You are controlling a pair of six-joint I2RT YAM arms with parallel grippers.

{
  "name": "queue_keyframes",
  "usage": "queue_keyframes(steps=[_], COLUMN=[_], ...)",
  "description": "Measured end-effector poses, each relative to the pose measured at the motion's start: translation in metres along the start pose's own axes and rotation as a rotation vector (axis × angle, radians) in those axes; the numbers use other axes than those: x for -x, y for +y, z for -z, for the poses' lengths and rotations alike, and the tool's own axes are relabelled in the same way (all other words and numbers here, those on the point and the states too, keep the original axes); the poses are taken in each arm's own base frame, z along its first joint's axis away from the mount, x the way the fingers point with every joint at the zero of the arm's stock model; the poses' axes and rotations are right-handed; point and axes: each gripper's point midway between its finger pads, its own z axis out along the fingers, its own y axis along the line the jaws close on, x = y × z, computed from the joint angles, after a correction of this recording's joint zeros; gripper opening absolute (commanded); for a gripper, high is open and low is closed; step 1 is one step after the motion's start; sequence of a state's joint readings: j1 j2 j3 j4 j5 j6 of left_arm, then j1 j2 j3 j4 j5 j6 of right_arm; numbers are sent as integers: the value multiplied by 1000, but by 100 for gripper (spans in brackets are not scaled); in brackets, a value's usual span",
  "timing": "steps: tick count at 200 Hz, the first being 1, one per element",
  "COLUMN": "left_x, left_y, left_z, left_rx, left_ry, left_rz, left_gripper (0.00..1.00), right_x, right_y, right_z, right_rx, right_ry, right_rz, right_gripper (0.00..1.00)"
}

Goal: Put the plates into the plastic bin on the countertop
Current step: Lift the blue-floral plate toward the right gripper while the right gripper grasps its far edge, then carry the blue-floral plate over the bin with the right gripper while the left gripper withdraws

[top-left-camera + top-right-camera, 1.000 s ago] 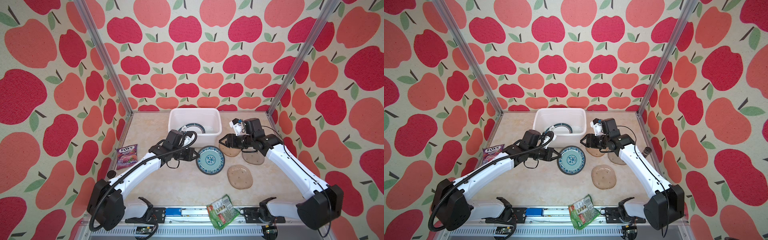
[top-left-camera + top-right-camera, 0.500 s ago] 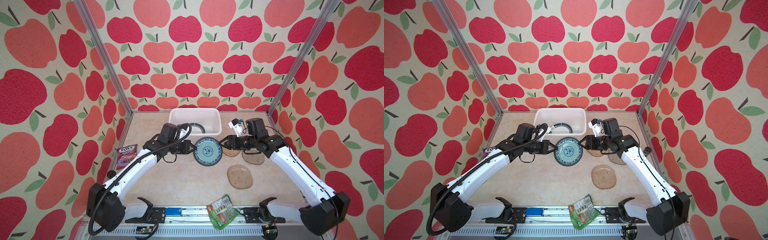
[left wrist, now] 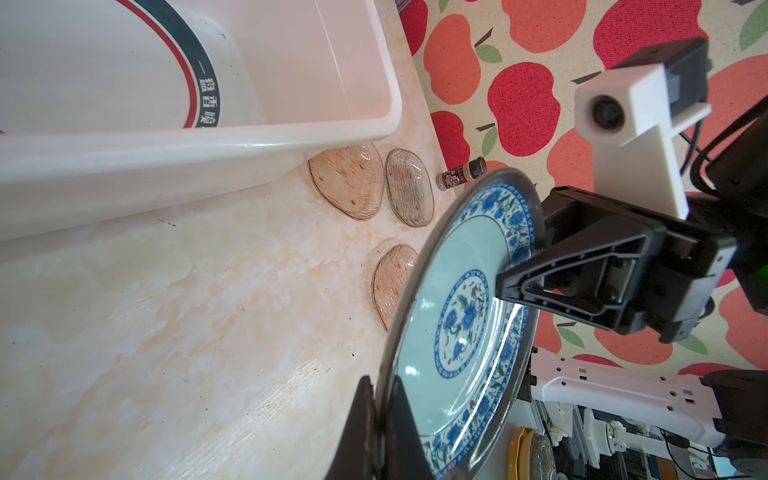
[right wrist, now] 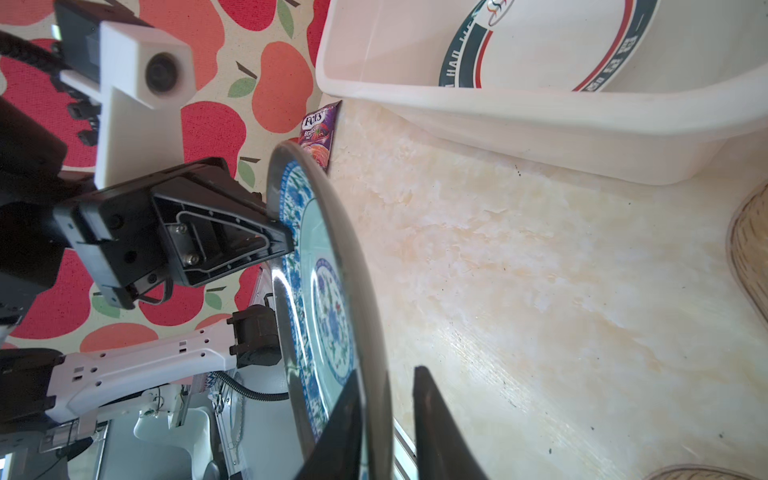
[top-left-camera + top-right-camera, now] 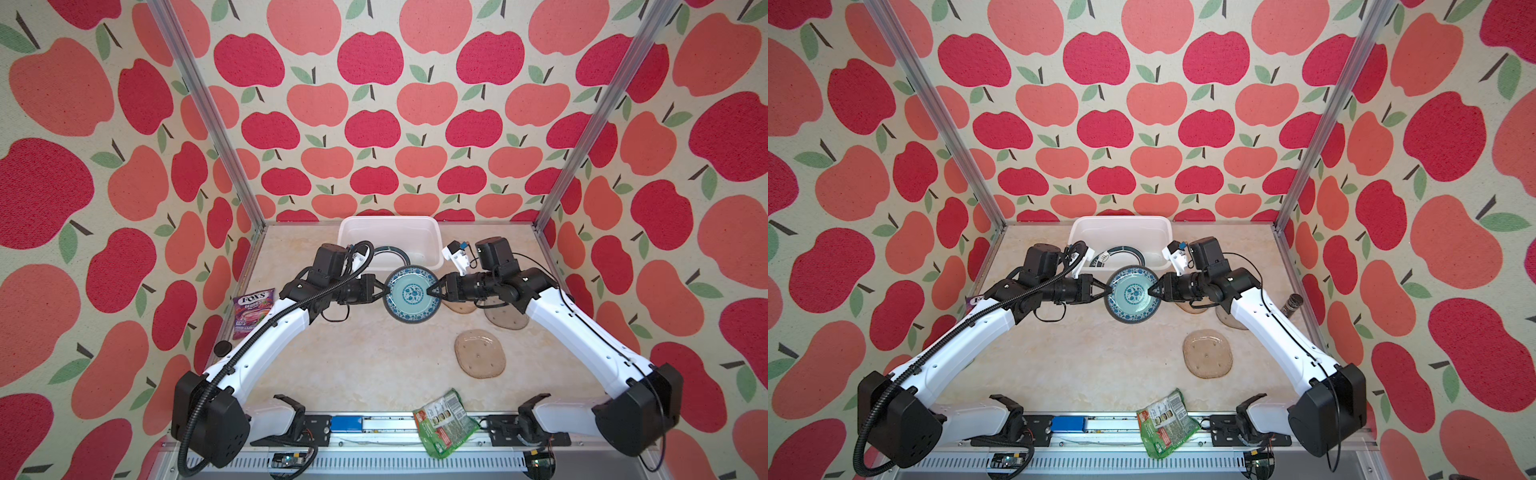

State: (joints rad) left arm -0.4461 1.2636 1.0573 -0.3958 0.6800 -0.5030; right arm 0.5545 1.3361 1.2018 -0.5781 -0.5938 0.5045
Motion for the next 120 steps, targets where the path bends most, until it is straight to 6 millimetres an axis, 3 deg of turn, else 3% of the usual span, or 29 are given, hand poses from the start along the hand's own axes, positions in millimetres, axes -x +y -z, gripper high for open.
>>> queue_keyframes(steps=[23,28,38,50,52,68,96,120], left_x=[1,2,5,8,9,9,6,6], left_y=[7,7,9,11,12,18,31,45], left_z=[0,1,2,5,6,17,44,53], left_rx=[4,5,9,29,33,79,141,161], left_ry=[-10,-14,-25,-46,-51,-104,-225,-287], left_rz=[11,11,8,6,5,-8,-15,9], left_gripper=[0,7,42,95,99,99,99,99], right_x=[6,8,12,20,22,44,103,151], right_y=[0,0,1,1,1,0,2,7], right_z=[-5,-5,-6,-7,-7,-5,-4,-15], right_rx=[-3,-2,-2,-16,-18,-28,-42,-31], right_ry=[6,7,4,-6,-7,-38,-121,-168], right_rz=[-6,-6,-3,-2,-2,-5,17,27], right_gripper=[0,0,0,0,0,0,0,0])
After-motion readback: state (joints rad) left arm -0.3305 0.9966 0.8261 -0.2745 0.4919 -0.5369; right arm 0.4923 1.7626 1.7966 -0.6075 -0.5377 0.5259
